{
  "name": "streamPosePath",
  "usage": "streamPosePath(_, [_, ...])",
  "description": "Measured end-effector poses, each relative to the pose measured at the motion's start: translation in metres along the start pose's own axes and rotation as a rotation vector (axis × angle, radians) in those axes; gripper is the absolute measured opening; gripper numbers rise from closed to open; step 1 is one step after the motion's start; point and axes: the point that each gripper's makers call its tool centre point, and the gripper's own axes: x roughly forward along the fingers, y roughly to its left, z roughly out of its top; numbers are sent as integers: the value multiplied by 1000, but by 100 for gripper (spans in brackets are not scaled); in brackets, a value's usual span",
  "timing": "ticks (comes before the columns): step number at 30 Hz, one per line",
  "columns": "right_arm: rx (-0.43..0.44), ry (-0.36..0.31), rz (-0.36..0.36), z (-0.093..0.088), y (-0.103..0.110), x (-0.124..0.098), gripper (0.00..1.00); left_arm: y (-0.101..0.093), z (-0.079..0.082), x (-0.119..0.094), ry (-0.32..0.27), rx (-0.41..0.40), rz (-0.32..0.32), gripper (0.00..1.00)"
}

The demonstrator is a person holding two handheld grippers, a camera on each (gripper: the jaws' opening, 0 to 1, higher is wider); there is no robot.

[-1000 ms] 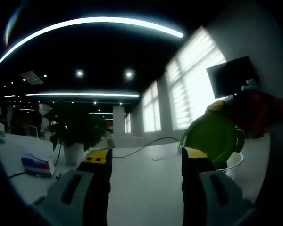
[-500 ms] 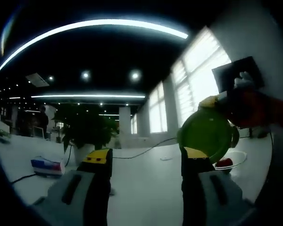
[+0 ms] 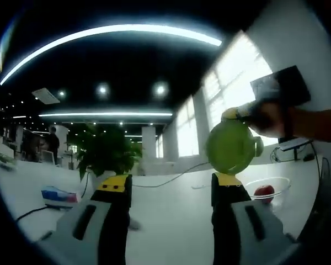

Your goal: Open container latches remove lid place lid upside down on tabletop take tomato from container place on tabletop

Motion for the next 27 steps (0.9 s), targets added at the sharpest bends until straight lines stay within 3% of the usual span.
streamPosePath(7, [-89,19,-109,-6,-53,11,1,1,-4,1,9,-3,2,51])
streamPosePath(14, [-109,44,-188,-15,-98,24,1,0,-9,2,18,-4,-1,51])
streamPosePath(27, [-241,119,-287,-42,-146,41,1,-1,-16,2,37,-1,-2,51])
